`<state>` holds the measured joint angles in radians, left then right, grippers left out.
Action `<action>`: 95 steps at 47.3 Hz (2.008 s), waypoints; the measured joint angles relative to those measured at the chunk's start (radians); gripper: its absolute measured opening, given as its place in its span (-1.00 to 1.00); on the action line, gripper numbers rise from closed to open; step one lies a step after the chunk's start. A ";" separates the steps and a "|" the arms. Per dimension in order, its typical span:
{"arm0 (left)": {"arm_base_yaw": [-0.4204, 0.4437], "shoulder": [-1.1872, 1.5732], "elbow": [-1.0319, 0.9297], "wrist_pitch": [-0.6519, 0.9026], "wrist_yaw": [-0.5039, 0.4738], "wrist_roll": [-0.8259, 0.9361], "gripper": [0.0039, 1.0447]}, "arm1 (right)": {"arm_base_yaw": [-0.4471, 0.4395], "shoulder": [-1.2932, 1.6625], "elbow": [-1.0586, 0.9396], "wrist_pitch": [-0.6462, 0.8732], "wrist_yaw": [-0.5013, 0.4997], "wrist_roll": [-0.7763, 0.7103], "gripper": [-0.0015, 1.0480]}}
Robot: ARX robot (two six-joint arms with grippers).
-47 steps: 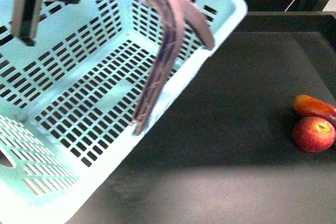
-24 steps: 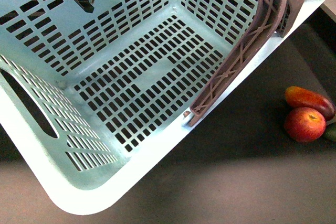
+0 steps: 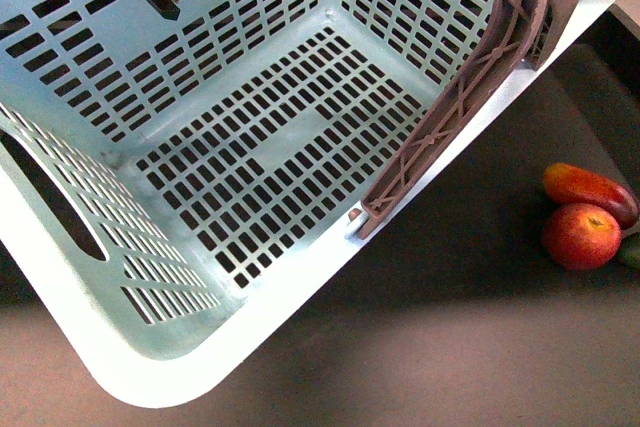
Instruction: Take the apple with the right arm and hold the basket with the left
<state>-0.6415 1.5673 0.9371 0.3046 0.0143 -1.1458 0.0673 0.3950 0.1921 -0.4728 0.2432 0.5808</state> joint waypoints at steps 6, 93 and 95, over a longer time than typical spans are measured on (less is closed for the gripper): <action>0.000 0.000 0.000 0.000 0.000 0.002 -0.89 | -0.083 0.206 -0.010 0.209 -0.087 0.051 0.83; 0.000 0.000 0.000 0.000 -0.001 0.002 -0.89 | -0.187 1.993 0.832 0.726 -0.086 -0.108 0.30; 0.000 0.000 0.000 0.000 -0.001 0.002 -0.89 | -0.191 1.977 0.809 0.739 -0.090 -0.124 0.29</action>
<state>-0.6418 1.5673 0.9371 0.3046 0.0135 -1.1439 -0.1238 2.3718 1.0012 0.2665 0.1535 0.4572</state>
